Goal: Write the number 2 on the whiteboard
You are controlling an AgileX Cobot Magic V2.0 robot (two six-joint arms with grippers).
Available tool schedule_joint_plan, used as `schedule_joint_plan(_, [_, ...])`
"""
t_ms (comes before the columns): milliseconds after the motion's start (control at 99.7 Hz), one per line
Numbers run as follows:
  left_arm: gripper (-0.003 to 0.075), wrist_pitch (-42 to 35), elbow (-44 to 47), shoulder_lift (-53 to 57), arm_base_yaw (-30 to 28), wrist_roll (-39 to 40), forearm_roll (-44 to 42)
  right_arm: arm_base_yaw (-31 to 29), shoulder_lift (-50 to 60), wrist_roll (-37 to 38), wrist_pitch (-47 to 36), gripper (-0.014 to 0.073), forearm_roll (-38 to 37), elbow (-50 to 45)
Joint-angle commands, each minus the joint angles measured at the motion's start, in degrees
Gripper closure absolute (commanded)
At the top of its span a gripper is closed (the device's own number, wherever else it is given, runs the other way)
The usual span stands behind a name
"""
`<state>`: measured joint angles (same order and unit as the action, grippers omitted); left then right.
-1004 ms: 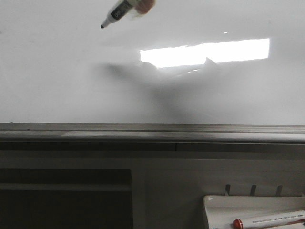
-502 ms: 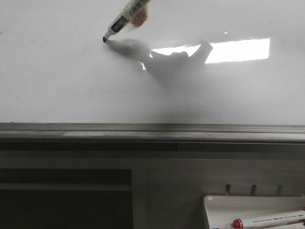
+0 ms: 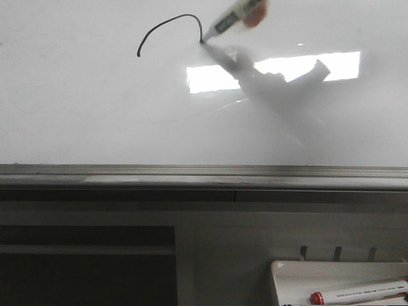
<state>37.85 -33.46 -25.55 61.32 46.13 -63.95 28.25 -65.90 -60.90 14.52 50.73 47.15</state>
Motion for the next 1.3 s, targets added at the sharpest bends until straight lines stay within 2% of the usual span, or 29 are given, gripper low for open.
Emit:
schedule_joint_plan(0, [0.0741,-2.3,-2.0,-0.8,0.4,0.7,-2.3,-0.4,0.3,-0.5,-0.4,0.0661,0.4,-1.4])
schedule_joint_plan(140, [0.0741,-2.3,-2.0,-0.8,0.4,0.7,-2.0,2.4,-2.8,-0.5,-0.5,0.0661,1.4,-2.4])
schedule_joint_plan(361, [0.0741,-2.3,-2.0,-0.8,0.4,0.7,-2.0,12.5,-10.5,-0.5,-3.7,0.0661,1.4,2.4])
schedule_joint_plan(482, [0.0741,-2.3,-2.0,-0.8,0.4,0.7,-2.0,13.7,-11.1,-0.5,-4.8,0.0661,1.4,2.8])
schedule_joint_plan(592, [0.0741,-2.3,-2.0,-0.8,0.4,0.7,-2.0,11.6,-9.2,-0.5,-4.6,0.0661,1.4,0.7])
schedule_joint_plan(833, [0.0741,-2.3,-2.0,-0.8,0.4,0.7,-2.0,2.7,0.6,-0.1,-2.8,0.0661,1.4,-7.5])
schedule_joint_plan(1064, [0.0741,-2.4,-2.0,-0.8,0.4,0.7,-1.9,-6.6,8.7,1.1,2.9,0.0661,1.4,-14.8])
schedule_joint_plan(1295, [0.0741,-5.1,-2.0,-0.8,0.4,0.7,-1.7,-7.1,11.2,1.5,10.9,0.0661,1.7,-11.3])
